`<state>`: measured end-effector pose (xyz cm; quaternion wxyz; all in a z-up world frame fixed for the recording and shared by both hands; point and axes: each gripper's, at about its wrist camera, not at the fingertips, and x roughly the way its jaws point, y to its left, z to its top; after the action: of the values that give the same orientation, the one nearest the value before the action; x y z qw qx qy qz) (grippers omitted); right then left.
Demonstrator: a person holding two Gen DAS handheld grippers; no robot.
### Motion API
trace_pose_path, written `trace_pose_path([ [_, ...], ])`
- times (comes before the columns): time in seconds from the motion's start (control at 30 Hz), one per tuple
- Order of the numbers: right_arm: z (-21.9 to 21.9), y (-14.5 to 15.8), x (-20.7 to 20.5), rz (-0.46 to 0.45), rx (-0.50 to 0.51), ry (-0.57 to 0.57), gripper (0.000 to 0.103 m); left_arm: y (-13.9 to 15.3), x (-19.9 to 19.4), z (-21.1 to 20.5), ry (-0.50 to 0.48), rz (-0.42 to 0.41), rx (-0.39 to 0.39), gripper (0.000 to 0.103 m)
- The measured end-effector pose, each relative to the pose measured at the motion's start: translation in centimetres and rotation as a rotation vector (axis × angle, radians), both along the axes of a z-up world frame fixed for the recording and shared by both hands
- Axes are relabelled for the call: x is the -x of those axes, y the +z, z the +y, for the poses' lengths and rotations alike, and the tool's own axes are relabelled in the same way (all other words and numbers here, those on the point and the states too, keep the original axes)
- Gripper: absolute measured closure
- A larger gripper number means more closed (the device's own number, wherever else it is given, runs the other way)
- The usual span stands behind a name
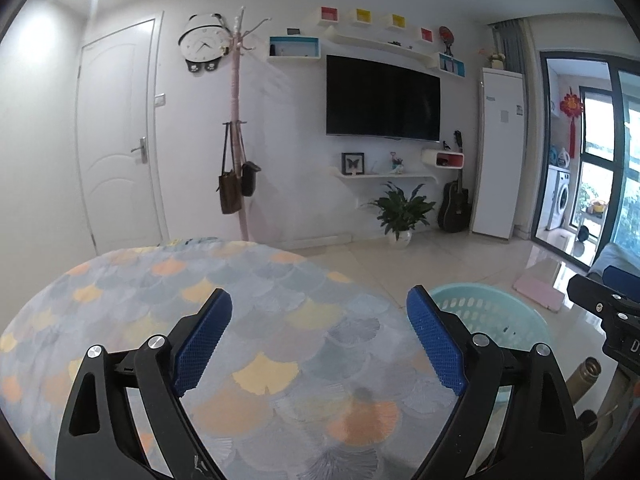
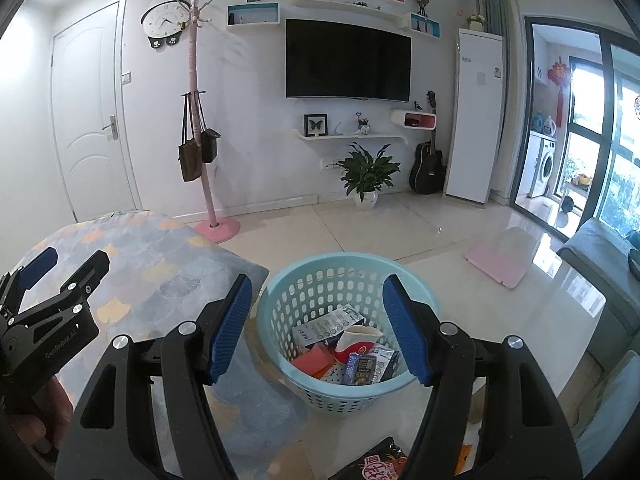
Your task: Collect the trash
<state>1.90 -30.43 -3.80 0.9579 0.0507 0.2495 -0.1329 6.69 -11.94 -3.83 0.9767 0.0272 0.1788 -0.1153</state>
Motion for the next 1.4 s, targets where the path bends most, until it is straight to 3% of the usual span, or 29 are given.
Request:
trace_pose_path([
  [0.7,0.23,-0.19,-0.57,0.009,-0.014,0.006,0.038,-0.10,-0.21,0.15,0.001,0.065,0.046,0.012],
  [1.4,0.27,-0.13,-0.67,0.016,-0.011,0.006,0.037,0.00,-0.26,0.38,-0.003,0.070,0.059,0.012],
])
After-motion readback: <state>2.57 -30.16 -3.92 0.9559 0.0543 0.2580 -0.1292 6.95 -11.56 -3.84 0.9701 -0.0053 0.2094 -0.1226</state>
